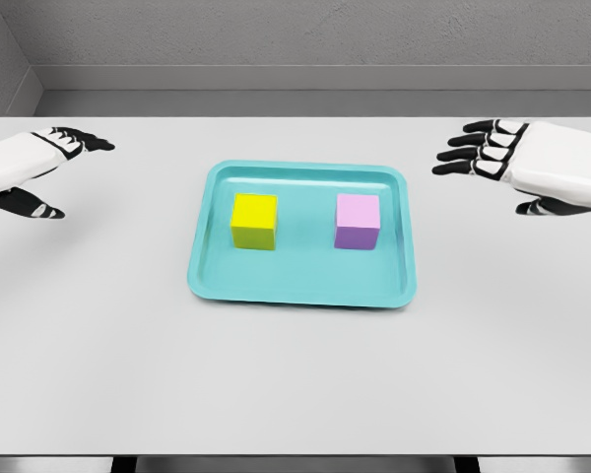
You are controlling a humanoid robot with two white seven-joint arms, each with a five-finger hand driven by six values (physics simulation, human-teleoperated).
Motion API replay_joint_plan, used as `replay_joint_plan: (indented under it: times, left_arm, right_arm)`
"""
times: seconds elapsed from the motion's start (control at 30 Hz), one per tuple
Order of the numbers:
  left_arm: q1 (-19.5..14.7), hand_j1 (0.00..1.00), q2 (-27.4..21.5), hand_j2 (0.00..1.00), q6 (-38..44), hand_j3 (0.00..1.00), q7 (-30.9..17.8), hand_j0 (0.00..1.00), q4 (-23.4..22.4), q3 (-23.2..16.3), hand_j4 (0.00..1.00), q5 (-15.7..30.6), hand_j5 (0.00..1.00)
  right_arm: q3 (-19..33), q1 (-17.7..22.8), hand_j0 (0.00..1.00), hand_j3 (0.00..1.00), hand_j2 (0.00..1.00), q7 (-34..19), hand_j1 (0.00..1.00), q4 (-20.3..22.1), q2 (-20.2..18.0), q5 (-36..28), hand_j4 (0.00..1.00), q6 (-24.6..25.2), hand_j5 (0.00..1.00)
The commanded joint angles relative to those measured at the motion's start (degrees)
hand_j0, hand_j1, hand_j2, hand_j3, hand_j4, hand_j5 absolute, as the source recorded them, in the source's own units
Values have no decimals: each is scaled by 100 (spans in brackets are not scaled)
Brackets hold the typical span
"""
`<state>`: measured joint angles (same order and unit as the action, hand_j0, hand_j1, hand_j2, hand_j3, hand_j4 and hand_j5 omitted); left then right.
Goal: Push two cubes
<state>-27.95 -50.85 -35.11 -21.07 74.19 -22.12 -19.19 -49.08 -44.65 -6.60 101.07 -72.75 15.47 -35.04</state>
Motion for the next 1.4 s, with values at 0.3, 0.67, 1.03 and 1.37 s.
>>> replay_joint_plan:
  times: [0.3,0.67,1.03,1.37]
  left_arm:
    - [-53,100,-13,100,11,100,-2,100,-9,41,100,74,100]
    - [-61,56,13,56,11,56,-161,56,-150,-47,56,-6,56]
    - [-62,56,127,56,11,56,-161,56,-264,-258,56,-216,56]
    - [-246,52,514,52,11,52,-222,52,-282,-258,52,-427,52]
  right_arm:
    - [56,-562,100,100,100,-1581,100,-1344,823,-9,100,4,100]
    - [-234,-1274,99,99,99,-2840,99,-2170,1553,97,99,4,99]
    - [-928,-1354,74,74,74,-2840,74,-2557,2256,888,74,4,74]
    - [-919,-1187,74,74,74,-2840,74,-2171,2080,976,74,4,74]
